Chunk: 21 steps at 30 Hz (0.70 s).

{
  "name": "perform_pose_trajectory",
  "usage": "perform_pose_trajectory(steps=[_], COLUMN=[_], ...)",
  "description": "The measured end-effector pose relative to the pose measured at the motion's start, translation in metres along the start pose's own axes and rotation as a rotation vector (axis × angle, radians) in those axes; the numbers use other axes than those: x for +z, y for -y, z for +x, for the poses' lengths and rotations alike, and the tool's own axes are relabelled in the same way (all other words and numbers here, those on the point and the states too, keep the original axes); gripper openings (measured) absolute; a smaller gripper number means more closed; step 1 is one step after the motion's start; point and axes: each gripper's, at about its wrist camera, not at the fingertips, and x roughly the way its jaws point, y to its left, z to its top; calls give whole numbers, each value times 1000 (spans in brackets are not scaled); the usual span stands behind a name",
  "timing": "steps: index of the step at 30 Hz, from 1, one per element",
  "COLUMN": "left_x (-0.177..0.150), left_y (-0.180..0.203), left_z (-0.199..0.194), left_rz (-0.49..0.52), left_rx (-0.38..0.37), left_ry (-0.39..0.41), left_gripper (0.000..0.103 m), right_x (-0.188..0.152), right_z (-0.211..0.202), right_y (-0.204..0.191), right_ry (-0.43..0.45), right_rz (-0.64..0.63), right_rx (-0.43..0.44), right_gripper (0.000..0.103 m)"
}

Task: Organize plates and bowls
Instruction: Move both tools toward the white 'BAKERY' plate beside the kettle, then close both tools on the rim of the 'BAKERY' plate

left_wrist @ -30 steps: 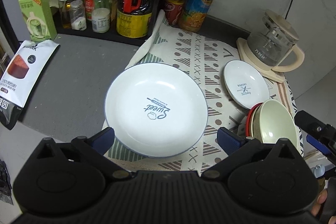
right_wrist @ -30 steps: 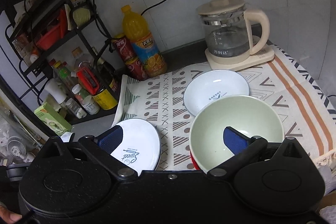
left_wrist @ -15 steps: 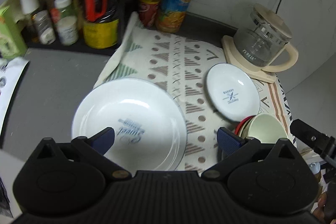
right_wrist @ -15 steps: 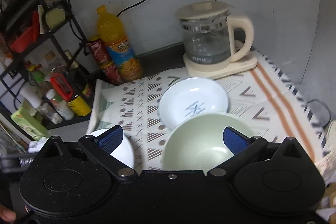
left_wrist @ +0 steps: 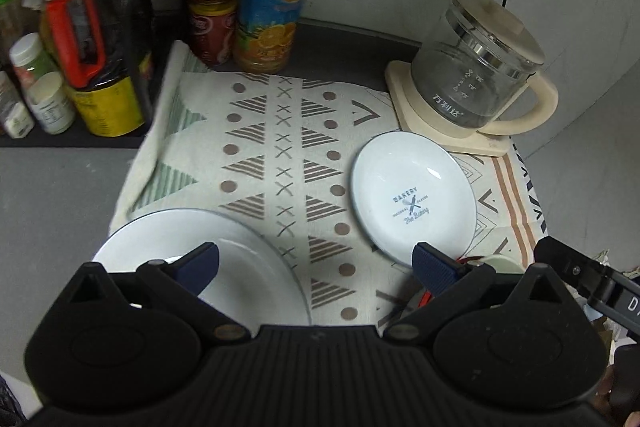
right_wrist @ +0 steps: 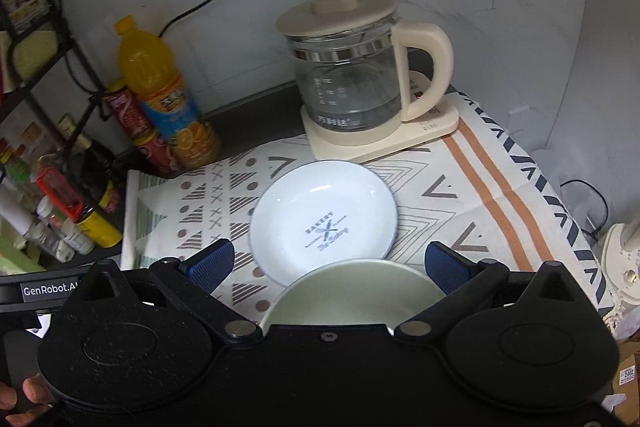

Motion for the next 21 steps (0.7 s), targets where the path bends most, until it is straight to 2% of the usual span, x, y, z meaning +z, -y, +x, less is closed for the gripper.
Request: perform_pose_trajectory(steps=[7, 13, 21], left_x=[15, 26, 38], left_y=[13, 23, 30], left_z=[25, 50, 88], left_rz=[29, 49, 65], left_rx=[-47, -83, -102], left_ry=[-25, -48, -112], left_gripper=[100, 99, 83], right_x=[13, 23, 34], right_z=[18, 35, 70], right_y=[16, 32, 48], right_ry=[-29, -58, -139], right_rz=[64, 126, 177], right_rx=[-4, 15, 0], right_gripper=[101, 89, 79])
